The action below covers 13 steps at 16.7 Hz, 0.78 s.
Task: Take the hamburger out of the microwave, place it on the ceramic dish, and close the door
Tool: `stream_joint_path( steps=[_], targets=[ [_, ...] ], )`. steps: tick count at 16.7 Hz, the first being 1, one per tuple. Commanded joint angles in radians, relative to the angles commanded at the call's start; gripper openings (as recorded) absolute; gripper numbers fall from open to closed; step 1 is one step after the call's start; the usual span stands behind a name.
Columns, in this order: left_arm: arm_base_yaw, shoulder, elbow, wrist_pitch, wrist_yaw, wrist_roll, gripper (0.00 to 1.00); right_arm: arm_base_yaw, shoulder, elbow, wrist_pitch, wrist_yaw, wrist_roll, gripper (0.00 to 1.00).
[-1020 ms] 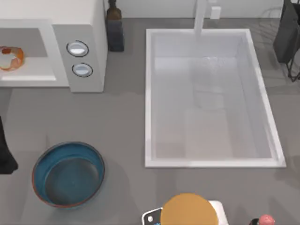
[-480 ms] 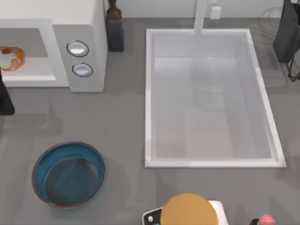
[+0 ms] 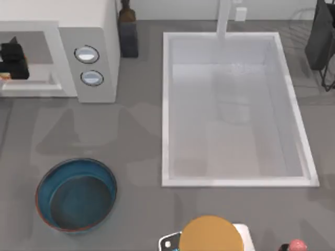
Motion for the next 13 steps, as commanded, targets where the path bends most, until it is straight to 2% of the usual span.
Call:
stream_joint_path(
  steps=[7, 13],
  targets=[
    [0.038, 0.582, 0.242, 0.257, 0.045, 0.018, 1.0, 0.0, 0.0, 0.0, 0.0, 0.0, 0.0, 1.0],
    [0.057, 0.889, 0.37, 0.392, 0.069, 0.027, 1.0, 0.0, 0.0, 0.0, 0.0, 0.0, 0.0, 1.0]
  ],
)
